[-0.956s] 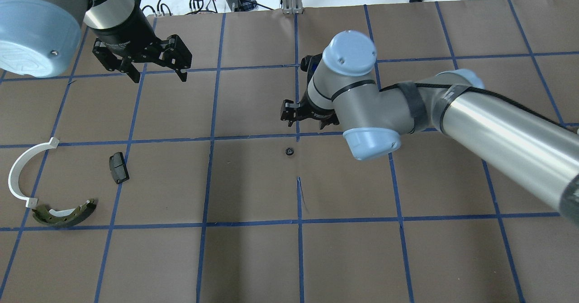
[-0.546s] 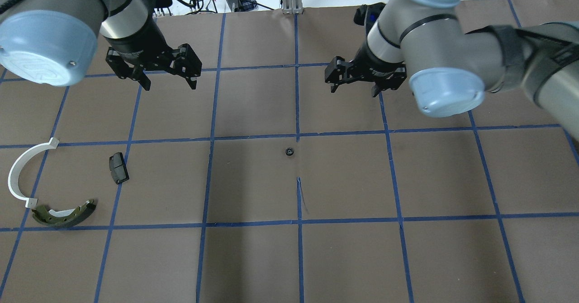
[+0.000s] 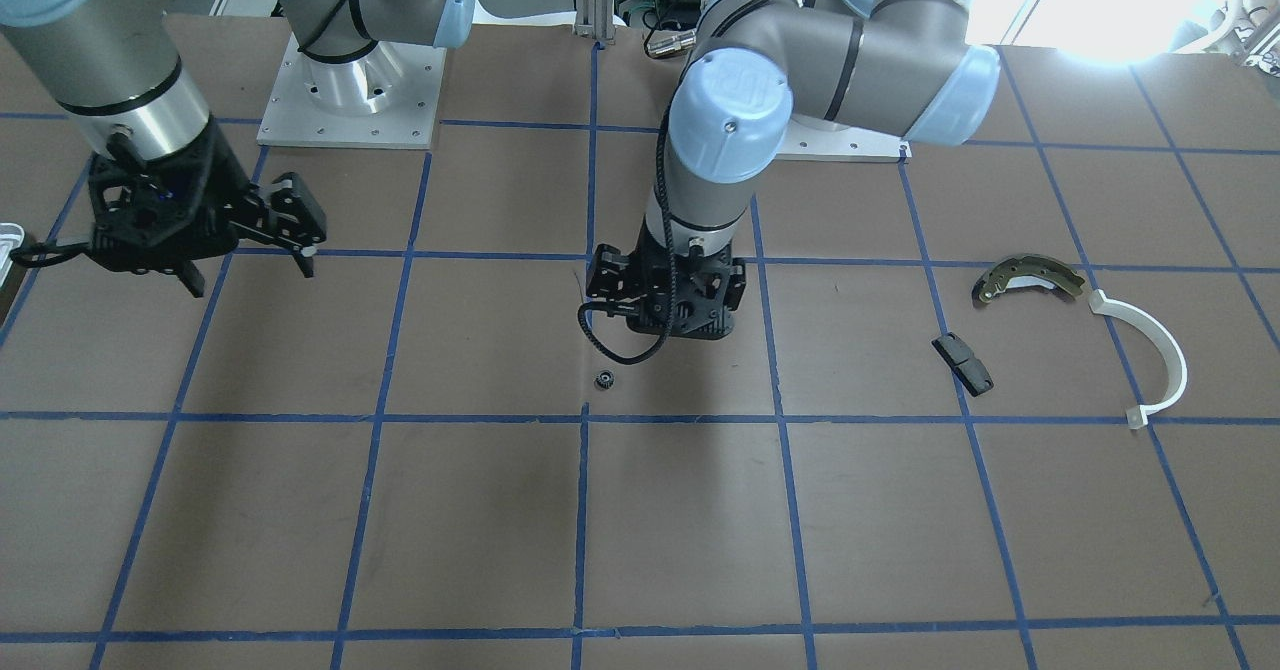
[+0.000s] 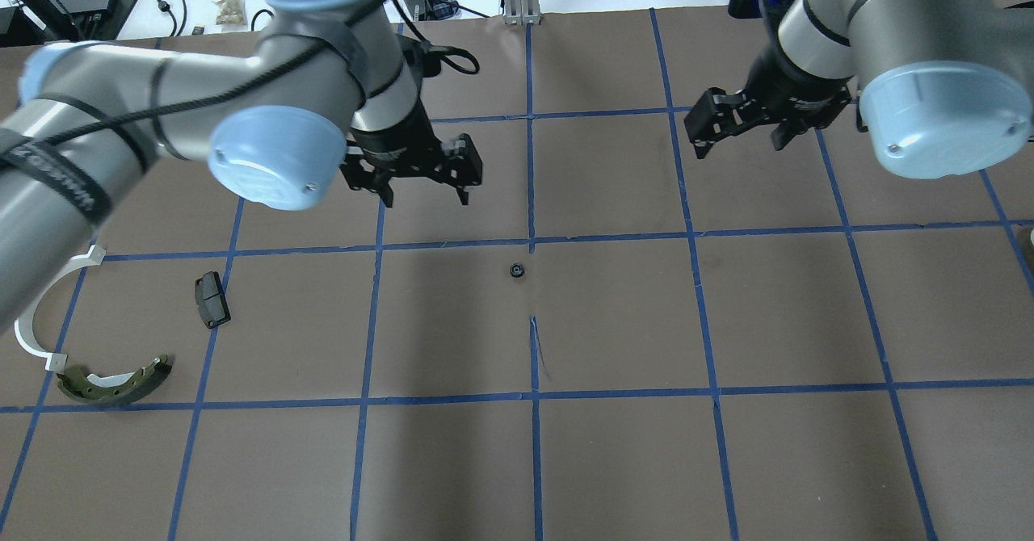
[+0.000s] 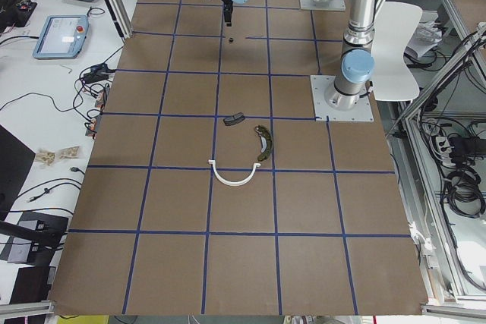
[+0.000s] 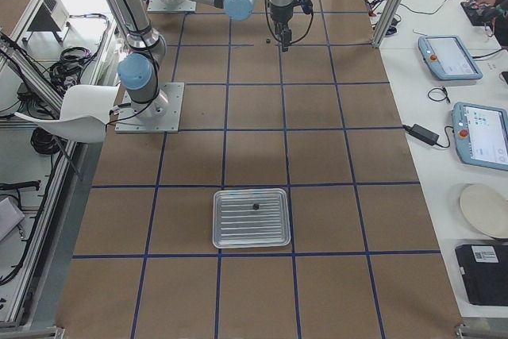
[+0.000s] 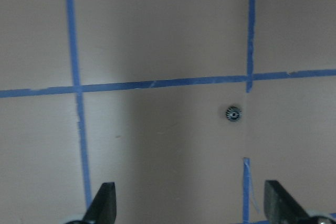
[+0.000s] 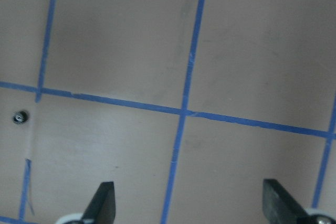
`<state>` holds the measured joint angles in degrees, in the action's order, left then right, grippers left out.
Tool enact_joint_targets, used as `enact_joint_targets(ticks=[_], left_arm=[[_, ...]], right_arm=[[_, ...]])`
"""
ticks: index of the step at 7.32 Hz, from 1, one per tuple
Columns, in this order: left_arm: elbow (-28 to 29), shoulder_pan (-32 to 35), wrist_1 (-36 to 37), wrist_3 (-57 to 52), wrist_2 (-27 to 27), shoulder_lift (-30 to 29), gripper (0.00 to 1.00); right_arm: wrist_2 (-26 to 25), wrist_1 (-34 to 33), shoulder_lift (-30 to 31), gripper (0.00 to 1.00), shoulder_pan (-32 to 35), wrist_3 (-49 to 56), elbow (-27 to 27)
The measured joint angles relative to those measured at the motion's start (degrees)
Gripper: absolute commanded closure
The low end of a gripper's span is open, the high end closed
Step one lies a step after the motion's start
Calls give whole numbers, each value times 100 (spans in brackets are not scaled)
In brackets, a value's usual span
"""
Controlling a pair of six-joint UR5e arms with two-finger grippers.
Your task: Place bearing gear from tray to pile
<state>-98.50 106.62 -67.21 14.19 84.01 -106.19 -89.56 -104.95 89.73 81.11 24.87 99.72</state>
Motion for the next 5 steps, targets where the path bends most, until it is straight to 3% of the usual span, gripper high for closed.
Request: enact_joint_targets(ticks=[3, 5], left_arm=[[-399, 238, 1071, 482, 16, -698, 1], [-400, 269, 1488, 584, 253, -1103, 6]], right_arm=[[-141, 65, 61, 0, -1837, 2213, 109], [-104, -39, -74, 0, -3233, 2982, 413]])
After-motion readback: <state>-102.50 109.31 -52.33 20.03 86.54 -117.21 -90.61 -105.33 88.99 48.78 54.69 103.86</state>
